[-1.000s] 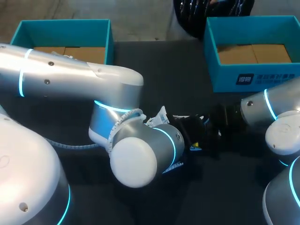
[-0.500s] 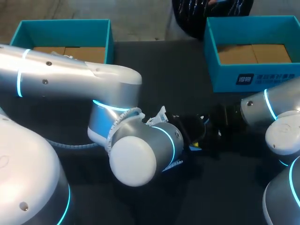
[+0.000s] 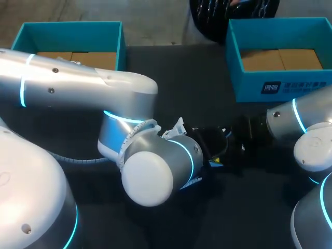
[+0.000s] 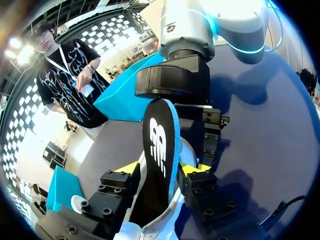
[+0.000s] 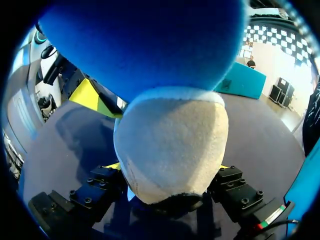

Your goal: Take the shoe out of the shoebox, open the shoe tongue, remove and reinsert the insole, then place the shoe into the shoebox

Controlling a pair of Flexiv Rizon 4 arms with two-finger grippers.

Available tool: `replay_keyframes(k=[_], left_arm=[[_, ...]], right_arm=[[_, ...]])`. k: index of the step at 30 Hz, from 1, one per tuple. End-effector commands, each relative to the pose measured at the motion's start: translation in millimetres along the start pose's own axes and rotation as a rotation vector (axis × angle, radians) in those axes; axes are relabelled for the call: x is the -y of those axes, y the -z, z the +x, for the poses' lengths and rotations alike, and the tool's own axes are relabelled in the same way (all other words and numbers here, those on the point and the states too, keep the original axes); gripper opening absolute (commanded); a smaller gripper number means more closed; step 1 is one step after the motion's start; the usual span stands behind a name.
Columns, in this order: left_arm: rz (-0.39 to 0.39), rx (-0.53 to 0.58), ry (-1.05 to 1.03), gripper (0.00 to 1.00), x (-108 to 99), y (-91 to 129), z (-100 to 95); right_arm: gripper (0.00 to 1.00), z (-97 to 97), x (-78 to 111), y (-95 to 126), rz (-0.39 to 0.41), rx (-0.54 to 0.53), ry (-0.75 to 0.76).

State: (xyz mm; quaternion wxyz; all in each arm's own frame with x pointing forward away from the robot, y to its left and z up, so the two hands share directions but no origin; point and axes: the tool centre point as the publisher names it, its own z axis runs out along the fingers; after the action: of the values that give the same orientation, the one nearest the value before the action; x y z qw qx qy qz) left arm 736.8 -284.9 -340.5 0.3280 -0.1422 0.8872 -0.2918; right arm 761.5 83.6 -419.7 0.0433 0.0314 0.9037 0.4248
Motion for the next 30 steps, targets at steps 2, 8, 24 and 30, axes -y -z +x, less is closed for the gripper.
replay_keyframes(k=[2, 8, 24, 30], left_arm=[[0.012, 0.015, -0.008, 0.48, -2.0, -3.2, 1.9], [-0.002, 0.033, -0.014, 0.48, -4.9, -10.2, -1.3], [-0.019, 0.033, -0.031, 0.0, -5.2, -16.5, 1.0], [-0.016, 0.024, -0.029, 0.0, -4.1, -14.3, 2.3]], right_arm=[[0.0, -0.2, -1.4, -0.4, 0.003, 0.0, 0.0], [0.0, -0.2, -1.4, -0.4, 0.003, 0.0, 0.0], [0.0, -0.2, -1.4, -0.4, 0.003, 0.0, 0.0], [0.0, -0.2, -1.4, -0.4, 0.003, 0.0, 0.0]])
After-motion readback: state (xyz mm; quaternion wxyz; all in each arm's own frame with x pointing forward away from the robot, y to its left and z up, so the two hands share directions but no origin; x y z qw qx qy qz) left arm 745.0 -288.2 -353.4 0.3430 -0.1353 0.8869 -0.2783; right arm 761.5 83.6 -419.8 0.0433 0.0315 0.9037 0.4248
